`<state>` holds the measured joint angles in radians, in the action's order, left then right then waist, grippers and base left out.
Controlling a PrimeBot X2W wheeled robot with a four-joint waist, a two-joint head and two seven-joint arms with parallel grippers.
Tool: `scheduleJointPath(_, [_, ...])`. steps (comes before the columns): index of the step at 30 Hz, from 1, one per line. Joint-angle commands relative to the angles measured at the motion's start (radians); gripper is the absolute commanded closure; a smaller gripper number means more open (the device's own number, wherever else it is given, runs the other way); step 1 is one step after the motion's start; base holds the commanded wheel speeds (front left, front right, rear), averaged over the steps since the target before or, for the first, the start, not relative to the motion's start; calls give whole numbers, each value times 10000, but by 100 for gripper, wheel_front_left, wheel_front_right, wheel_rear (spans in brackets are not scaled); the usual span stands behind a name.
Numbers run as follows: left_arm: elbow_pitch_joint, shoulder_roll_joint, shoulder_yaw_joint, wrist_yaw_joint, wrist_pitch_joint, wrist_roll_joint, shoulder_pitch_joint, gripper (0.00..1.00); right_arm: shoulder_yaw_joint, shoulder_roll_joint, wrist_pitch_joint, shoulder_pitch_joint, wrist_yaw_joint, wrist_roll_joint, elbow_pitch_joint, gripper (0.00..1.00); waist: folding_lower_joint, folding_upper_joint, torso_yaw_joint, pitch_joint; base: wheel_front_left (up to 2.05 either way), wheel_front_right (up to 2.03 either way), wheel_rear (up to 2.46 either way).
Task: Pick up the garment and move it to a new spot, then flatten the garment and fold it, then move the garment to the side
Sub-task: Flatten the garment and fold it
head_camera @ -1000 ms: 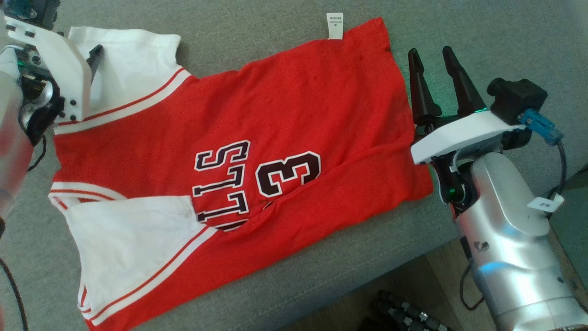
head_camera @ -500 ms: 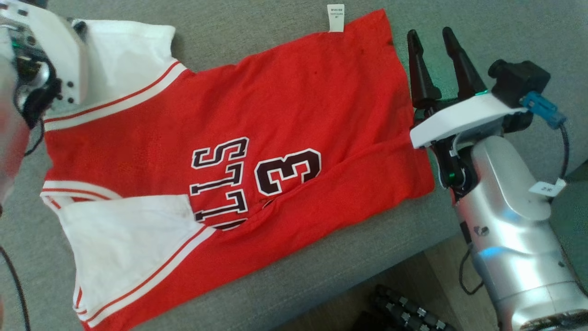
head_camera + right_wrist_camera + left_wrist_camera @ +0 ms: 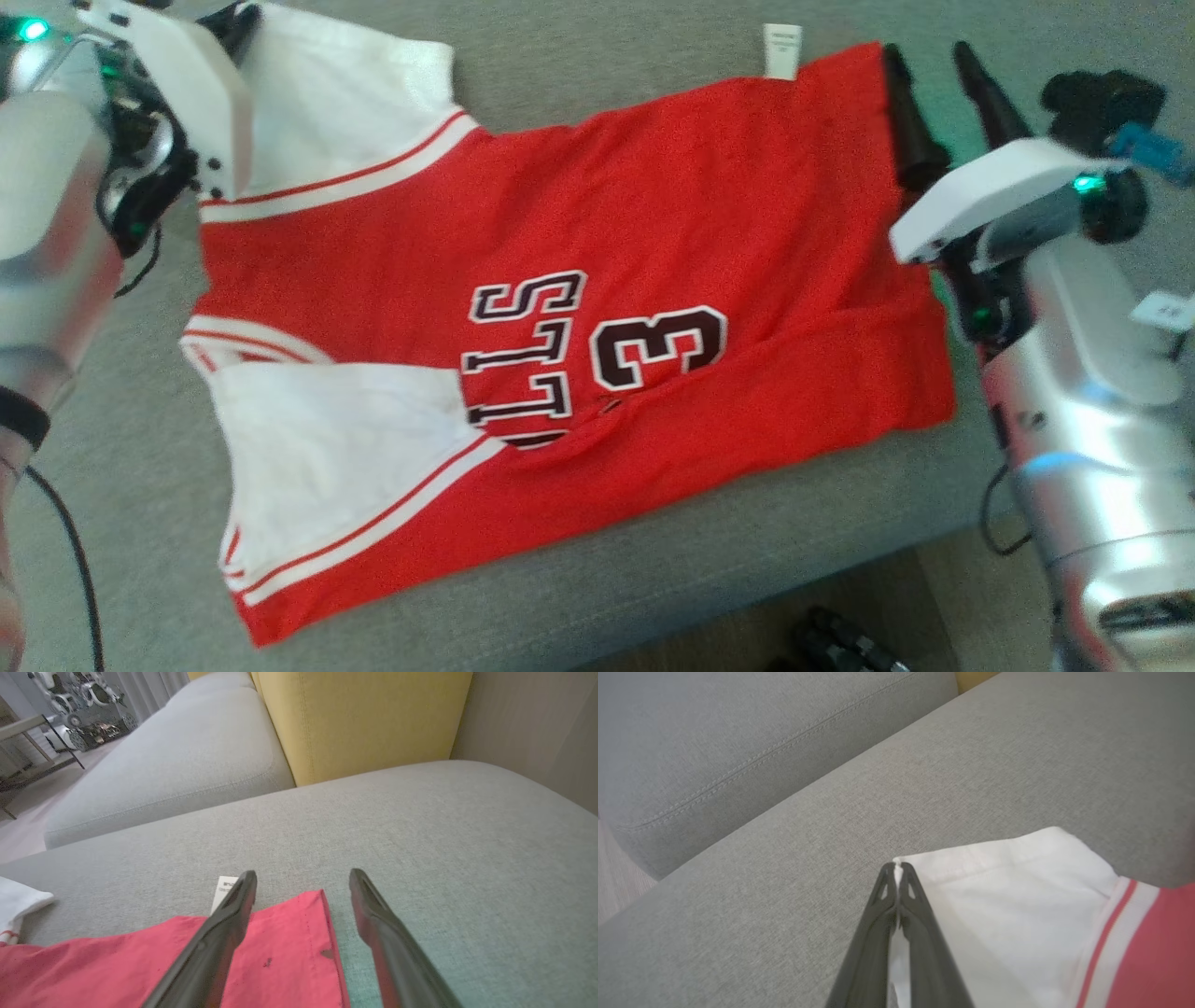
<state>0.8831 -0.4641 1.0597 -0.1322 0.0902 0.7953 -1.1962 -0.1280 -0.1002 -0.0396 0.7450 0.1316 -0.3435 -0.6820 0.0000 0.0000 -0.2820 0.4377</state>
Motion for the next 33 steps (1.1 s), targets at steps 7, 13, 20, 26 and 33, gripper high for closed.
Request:
scheduleJointPath(7, [-1358, -426, 51, 16, -477, 78, -728, 100, -18, -1122, 1242, 931, -9, 245, -991, 0, 0, 0, 1006, -2, 0, 0, 0])
scheduleJointPath(13, [-2364, -716, 175, 56, -490, 134, -480, 100, -231, -1518, 1873, 1399, -9, 228, -1767, 0, 0, 0, 1373, 110, 0, 0, 0])
scheduleJointPath(20, [-3137, -1011, 135, 302, -360, 216, -355, 100, -740, -1701, 2182, 1714, -9, -30, -2393, 0, 0, 0, 1517, 226, 0, 0, 0])
scheduleJointPath(26, [-3513, -1223, 105, 501, -280, 247, -305, 100, -1133, -1764, 2382, 1881, -9, -276, -2861, 100, 0, 0, 1529, 290, 0, 0, 0])
scheduleJointPath(33, [-3602, -1469, -95, 853, -372, 310, -343, 100, -1290, -2076, 1912, 2187, -9, -409, -3161, 100, 0, 0, 1539, 326, 0, 0, 0])
